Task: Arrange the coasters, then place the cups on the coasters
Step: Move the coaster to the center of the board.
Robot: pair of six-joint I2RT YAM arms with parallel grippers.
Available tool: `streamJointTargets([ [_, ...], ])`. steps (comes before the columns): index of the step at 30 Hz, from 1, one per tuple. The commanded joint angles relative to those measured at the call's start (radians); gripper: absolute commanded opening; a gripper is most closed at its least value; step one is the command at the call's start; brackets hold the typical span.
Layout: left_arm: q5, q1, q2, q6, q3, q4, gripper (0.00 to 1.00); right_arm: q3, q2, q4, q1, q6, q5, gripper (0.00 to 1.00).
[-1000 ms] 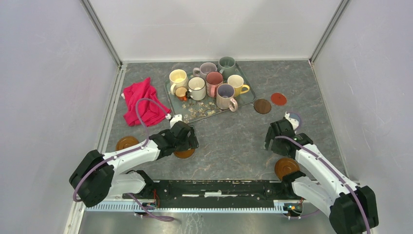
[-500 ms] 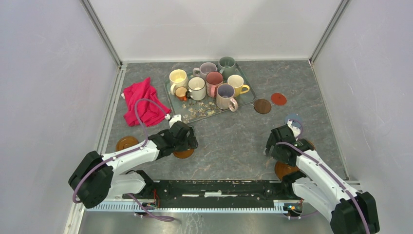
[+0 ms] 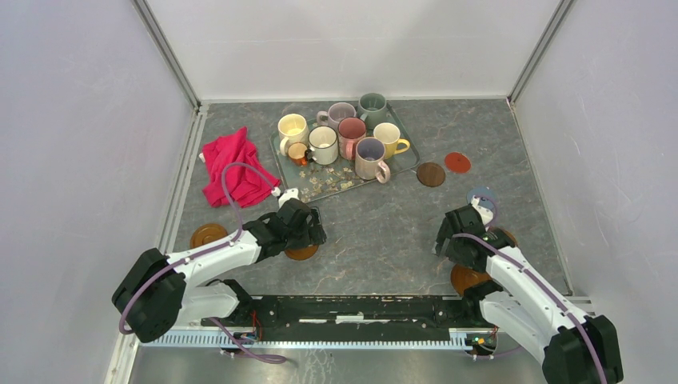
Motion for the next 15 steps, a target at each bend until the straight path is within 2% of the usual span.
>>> streamJointTargets([
  [1,0.018,0.002,-0.008,0.030,0.004,-0.033,1.00,-0.061,0.058,0.169,0.022,0.060,-0.164,0.98],
  [15,-0.019,0.003,-0.037,0.048,0.040,-0.073,1.00,0.093,0.286,0.333,0.290,0.195,-0.173,0.98],
])
